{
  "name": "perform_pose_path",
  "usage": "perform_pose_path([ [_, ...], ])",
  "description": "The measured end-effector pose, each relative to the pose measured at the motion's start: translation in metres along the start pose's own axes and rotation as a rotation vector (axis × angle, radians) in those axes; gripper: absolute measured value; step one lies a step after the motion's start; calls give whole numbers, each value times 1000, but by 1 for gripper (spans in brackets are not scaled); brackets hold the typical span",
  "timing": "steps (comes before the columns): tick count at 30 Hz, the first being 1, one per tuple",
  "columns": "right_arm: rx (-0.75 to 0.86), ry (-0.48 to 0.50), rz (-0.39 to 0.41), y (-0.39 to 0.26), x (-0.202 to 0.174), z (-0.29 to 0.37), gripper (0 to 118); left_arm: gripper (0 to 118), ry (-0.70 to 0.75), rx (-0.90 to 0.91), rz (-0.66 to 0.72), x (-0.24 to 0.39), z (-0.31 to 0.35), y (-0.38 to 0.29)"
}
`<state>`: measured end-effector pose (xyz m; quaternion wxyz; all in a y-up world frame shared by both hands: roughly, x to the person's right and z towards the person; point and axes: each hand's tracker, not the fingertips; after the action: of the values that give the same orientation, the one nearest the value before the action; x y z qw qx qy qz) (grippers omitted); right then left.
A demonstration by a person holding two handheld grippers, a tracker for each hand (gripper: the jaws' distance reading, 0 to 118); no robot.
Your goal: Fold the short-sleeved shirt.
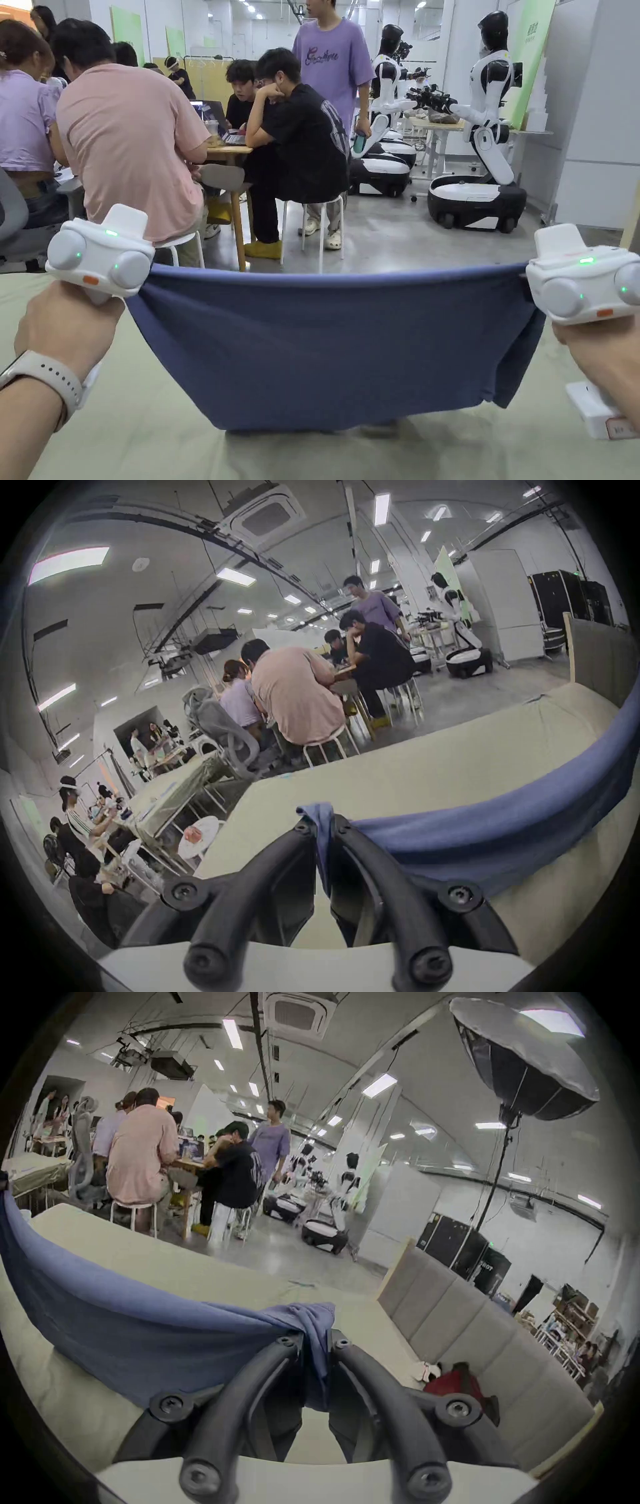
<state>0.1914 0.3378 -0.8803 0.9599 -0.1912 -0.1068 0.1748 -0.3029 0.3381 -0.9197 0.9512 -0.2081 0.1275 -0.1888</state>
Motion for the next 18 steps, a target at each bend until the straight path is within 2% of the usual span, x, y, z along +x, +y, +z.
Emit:
perform_pose_path([
  [9, -77, 45, 39, -59, 14, 30, 12, 3, -92, -35, 6, -7, 65, -49],
  [14, -170, 117, 44, -140, 10, 76, 12, 3, -161, -119, 13, -7, 111, -134],
  [18, -285, 188, 62, -215, -8, 106, 12, 3, -211, -251, 49, 1, 129, -214],
])
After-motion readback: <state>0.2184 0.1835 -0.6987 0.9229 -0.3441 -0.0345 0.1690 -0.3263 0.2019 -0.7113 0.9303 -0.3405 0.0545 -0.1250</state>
